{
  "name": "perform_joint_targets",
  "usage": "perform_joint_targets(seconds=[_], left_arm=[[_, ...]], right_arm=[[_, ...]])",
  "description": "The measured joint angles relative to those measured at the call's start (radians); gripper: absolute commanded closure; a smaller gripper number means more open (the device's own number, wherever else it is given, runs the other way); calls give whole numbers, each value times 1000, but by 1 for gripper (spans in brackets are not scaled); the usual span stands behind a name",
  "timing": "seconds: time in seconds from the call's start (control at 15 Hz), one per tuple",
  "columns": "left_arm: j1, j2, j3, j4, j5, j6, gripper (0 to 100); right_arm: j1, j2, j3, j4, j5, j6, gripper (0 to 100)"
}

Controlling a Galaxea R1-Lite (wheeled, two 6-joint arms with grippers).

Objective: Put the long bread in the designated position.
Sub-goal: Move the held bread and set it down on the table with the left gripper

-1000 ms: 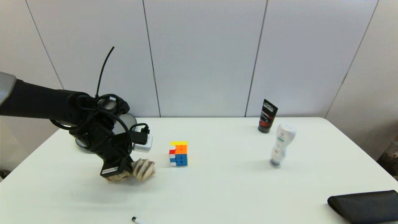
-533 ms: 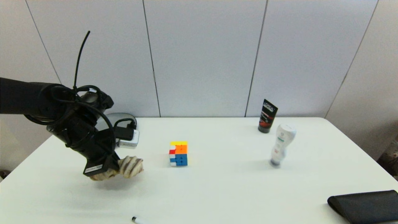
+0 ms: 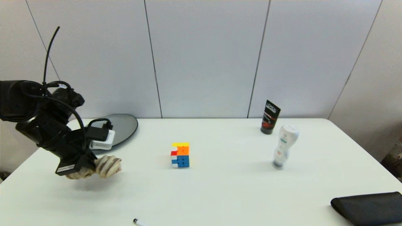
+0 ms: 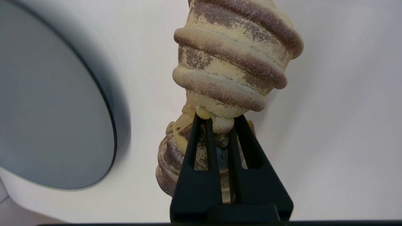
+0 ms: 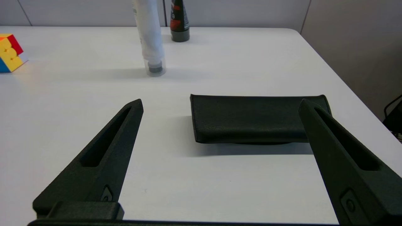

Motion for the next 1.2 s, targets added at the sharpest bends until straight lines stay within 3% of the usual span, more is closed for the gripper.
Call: perform_joint_targets(seconds=[0.4,1.2], left_arm=[[146,45,-59,46,-1,184,100],[165,155,-147,47,-1,251,100]], right_arm=[[0,0,0,0,0,-1,0],[0,0,0,0,0,-1,0]])
